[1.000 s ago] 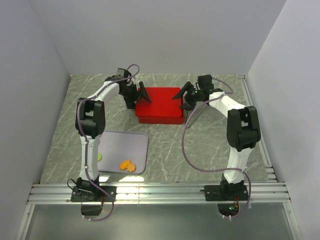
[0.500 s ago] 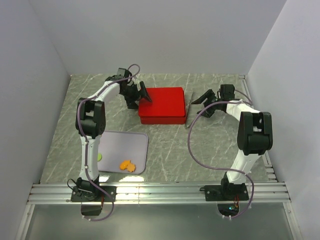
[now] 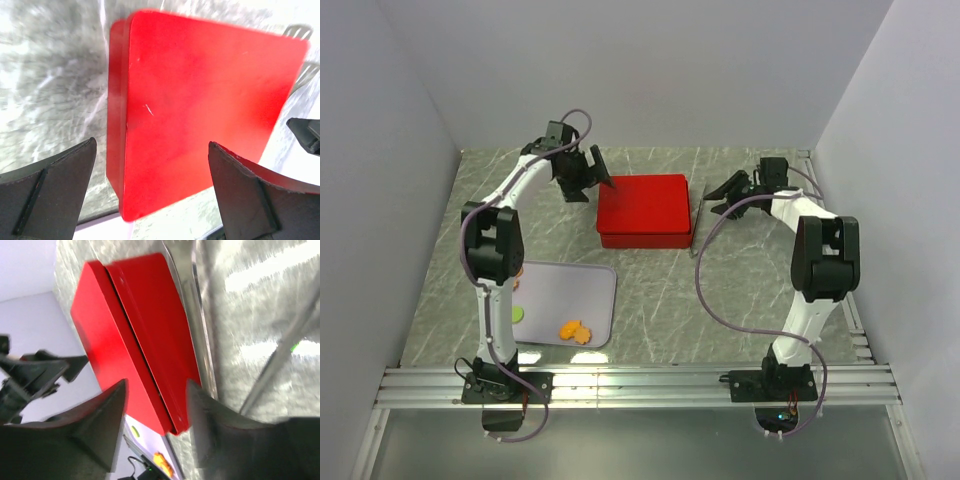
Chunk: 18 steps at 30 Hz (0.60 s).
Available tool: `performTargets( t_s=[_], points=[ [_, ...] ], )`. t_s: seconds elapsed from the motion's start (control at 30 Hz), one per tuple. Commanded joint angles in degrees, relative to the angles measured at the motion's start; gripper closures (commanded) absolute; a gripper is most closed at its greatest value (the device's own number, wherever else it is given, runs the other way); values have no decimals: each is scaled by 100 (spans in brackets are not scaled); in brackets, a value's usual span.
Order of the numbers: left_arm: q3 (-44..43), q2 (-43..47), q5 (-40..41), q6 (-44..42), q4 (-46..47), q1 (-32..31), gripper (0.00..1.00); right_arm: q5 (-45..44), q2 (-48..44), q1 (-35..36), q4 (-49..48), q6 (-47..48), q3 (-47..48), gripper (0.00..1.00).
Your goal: Pack the cookies
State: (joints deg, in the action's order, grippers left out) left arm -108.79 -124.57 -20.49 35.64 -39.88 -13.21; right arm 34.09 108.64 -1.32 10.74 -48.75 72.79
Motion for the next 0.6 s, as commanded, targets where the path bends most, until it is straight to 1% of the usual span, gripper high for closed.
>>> performTargets(
  t_s=[0.0,0.1,0.2,0.3,0.33,0.37,0.4,0.5,0.57],
  points=[
    [-221,644,520,-22,182,20,1,10,219,9,77,15,367,49],
    [-213,820,625,-109,252,20,1,37,333,9,112,6,507,58],
    [-177,952,783,-197,305,20,7,28,465,18,235,41,613,63],
    [-160,918,1020,-303,183,20,23,-16,570,27,376,102,683,67],
    [-108,900,1073,-355,121,20,36,-25,597,44,411,120,727,68],
    [-55,882,1108,-382,112,20,44,-60,649,44,498,146,745,70],
    [-2,847,1170,-400,103,20,57,-69,667,62,534,190,762,71],
    [235,830,1258,-461,173,20,70,-104,737,88,613,234,815,73],
    [350,812,1328,-488,217,20,73,-104,790,97,674,252,868,75]
  ],
)
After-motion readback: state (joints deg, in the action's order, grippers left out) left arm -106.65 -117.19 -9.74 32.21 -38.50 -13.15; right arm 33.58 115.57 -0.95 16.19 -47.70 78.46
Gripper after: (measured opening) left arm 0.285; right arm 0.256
